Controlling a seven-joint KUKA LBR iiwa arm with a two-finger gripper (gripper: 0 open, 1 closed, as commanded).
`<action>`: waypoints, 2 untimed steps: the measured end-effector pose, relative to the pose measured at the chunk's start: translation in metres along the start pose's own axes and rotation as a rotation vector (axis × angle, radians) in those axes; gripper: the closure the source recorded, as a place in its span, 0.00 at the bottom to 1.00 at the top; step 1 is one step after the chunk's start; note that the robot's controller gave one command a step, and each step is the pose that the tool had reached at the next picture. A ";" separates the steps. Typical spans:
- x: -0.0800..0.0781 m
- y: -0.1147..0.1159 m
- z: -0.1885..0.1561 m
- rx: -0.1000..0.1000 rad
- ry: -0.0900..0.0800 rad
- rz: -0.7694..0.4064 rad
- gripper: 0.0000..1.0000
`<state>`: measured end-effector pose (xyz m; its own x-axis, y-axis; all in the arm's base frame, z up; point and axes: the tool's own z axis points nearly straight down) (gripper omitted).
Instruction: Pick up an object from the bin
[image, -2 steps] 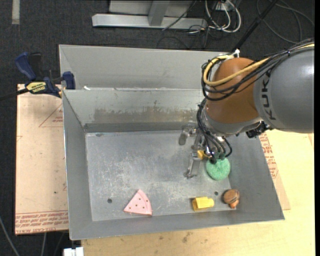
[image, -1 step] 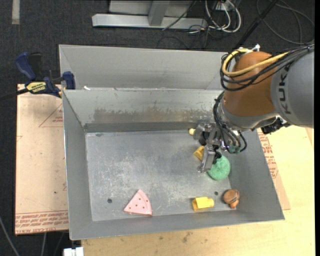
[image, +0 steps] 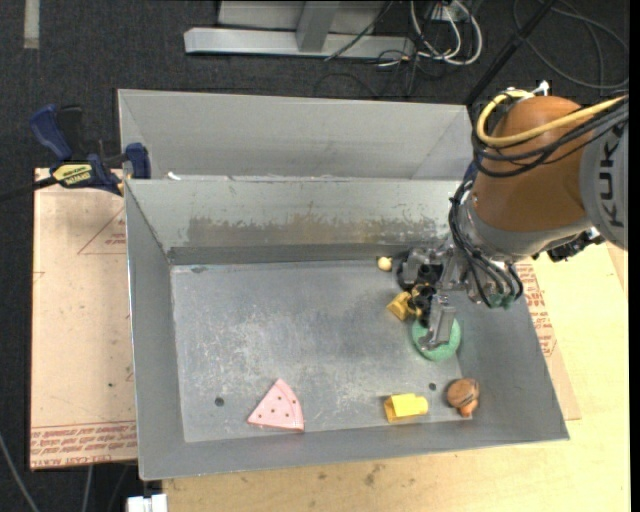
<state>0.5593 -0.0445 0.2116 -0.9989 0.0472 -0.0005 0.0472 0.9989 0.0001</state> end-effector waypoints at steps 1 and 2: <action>-0.047 -0.026 0.001 -0.001 -0.007 0.039 0.00; -0.054 -0.026 0.011 -0.001 -0.004 0.062 0.00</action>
Offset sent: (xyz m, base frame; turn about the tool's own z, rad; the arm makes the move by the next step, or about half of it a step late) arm 0.0016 -0.0188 -0.0193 0.0735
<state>0.6116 -0.0732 0.2005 -0.9940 0.1091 -0.0045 0.1091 0.9940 0.0009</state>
